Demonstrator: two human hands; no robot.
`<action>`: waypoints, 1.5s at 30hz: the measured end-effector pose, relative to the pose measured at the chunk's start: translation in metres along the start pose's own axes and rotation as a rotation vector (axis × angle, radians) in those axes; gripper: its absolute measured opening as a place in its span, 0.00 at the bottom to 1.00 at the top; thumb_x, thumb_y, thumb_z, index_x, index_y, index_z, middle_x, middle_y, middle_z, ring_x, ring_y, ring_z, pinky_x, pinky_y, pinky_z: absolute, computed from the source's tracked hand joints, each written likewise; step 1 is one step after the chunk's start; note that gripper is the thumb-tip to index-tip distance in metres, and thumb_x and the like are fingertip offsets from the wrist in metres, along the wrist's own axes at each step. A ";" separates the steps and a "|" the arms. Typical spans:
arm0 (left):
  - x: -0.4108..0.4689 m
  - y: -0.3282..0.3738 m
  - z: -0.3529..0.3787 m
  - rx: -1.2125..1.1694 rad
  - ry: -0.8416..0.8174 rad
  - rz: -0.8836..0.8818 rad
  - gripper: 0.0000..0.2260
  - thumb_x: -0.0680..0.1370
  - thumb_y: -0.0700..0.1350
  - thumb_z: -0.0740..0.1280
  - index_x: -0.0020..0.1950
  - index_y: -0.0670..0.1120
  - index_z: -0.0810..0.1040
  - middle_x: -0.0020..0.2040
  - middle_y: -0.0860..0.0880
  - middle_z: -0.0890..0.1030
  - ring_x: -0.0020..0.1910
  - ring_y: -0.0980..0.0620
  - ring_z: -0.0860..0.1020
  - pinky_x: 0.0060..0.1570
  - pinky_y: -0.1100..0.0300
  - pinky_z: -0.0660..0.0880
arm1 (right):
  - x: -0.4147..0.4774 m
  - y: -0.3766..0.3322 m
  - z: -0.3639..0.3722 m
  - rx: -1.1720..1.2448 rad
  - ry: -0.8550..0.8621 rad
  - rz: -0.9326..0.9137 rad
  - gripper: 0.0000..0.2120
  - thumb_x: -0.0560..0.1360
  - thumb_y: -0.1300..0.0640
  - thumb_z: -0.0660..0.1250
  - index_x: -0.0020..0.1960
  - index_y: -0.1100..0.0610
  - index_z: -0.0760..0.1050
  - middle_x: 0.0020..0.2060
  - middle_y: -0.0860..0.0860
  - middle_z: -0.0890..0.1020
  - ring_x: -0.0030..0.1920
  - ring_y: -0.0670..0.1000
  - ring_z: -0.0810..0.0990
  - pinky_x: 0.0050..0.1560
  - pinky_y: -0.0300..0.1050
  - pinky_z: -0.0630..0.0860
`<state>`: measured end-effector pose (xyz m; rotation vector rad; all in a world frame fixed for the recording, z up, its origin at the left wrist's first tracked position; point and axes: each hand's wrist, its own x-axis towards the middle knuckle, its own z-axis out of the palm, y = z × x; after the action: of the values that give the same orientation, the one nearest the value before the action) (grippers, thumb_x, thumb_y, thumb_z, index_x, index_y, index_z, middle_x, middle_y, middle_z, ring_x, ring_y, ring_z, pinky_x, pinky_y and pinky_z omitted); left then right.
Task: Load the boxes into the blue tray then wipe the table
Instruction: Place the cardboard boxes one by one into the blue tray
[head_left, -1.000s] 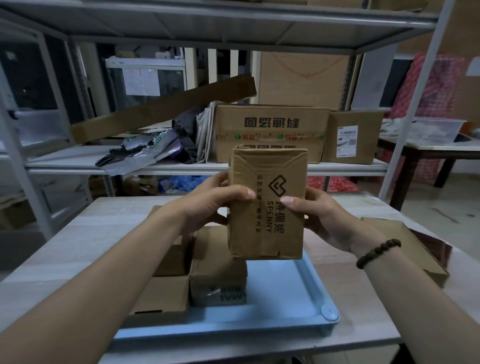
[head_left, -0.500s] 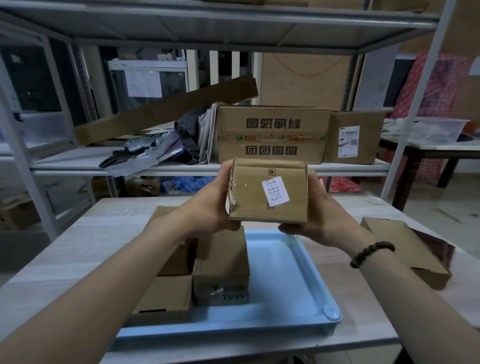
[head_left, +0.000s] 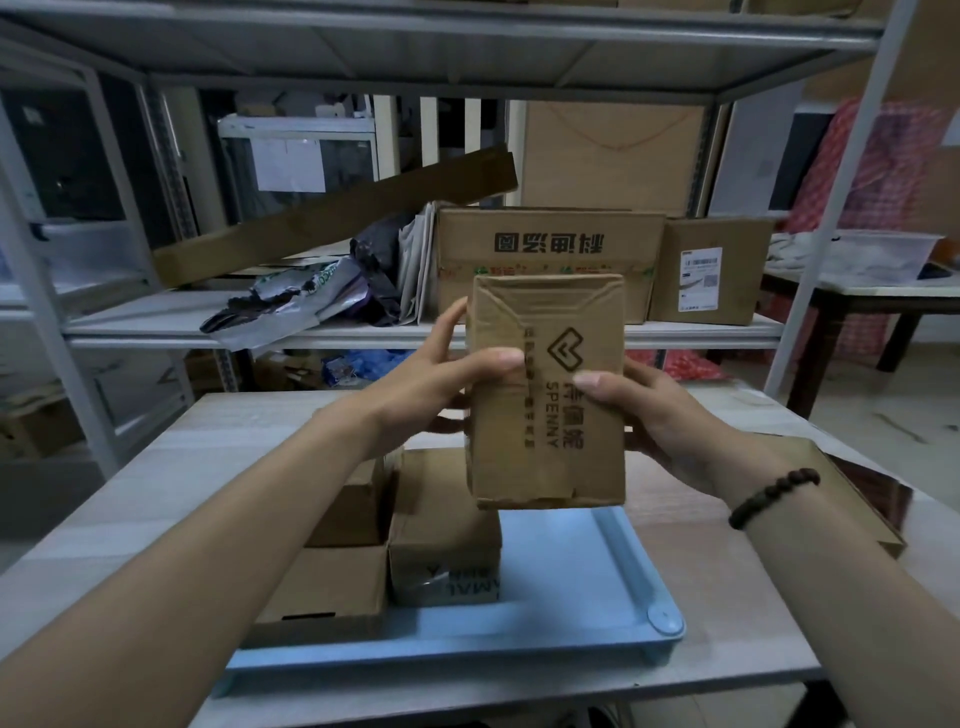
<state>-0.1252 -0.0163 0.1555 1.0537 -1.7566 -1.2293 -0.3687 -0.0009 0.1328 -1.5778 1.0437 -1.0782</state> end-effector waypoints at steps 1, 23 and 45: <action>0.001 0.000 0.003 -0.013 -0.005 -0.042 0.36 0.70 0.61 0.72 0.73 0.71 0.57 0.60 0.50 0.82 0.57 0.46 0.83 0.59 0.40 0.77 | -0.001 -0.004 0.004 -0.009 0.034 0.028 0.26 0.65 0.38 0.75 0.58 0.51 0.80 0.50 0.49 0.87 0.54 0.54 0.85 0.57 0.54 0.80; 0.006 0.007 0.020 -0.251 0.335 -0.445 0.50 0.56 0.80 0.64 0.72 0.55 0.67 0.65 0.43 0.75 0.53 0.36 0.79 0.37 0.44 0.82 | 0.000 0.009 0.004 0.428 0.176 0.350 0.13 0.71 0.40 0.62 0.45 0.47 0.78 0.40 0.52 0.82 0.42 0.53 0.78 0.43 0.46 0.72; 0.008 -0.003 0.021 -0.363 0.399 -0.475 0.17 0.76 0.60 0.58 0.56 0.51 0.77 0.54 0.45 0.82 0.52 0.44 0.80 0.53 0.39 0.78 | 0.007 0.031 -0.001 0.451 0.192 0.492 0.25 0.72 0.38 0.66 0.56 0.58 0.77 0.52 0.59 0.77 0.52 0.63 0.81 0.45 0.59 0.81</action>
<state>-0.1469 -0.0168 0.1481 1.4195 -0.9645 -1.4278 -0.3726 -0.0143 0.1046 -0.8148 1.1407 -1.0367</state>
